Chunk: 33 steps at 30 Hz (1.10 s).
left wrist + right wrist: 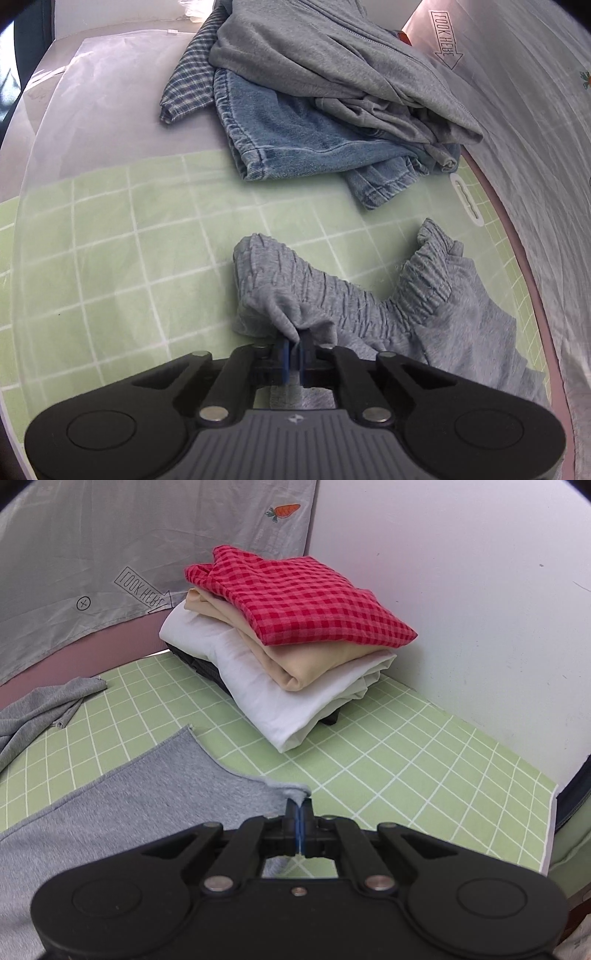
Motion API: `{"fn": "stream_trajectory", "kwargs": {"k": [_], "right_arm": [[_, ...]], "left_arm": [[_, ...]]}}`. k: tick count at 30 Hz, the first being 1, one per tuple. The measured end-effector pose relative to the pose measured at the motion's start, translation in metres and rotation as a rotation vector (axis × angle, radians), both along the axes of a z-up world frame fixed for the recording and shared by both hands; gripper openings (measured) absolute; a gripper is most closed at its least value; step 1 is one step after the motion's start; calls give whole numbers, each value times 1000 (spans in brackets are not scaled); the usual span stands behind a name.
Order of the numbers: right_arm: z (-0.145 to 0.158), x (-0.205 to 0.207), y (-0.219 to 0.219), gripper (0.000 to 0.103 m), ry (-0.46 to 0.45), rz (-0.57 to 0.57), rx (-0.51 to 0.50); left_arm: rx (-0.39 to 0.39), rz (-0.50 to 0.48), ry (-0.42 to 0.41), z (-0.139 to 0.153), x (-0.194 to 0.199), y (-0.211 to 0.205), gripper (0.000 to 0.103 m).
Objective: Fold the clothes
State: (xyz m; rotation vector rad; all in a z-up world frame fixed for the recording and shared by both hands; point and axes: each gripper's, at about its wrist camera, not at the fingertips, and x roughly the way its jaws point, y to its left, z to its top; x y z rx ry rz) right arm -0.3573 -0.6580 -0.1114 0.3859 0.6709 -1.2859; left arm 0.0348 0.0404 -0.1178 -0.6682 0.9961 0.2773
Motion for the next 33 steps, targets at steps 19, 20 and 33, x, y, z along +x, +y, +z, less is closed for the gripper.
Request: {"fn": "stream_trajectory", "kwargs": {"k": [19, 20, 33], "right_arm": [[89, -35, -6, 0, -129, 52, -217], [84, -38, -6, 0, -128, 45, -203], [72, -100, 13, 0, -215, -36, -142]], "left_arm": [[154, -63, -352, 144, -12, -8, 1], [175, -61, -322, 137, -12, -7, 1], [89, -41, -282, 133, -52, 23, 1]]}}
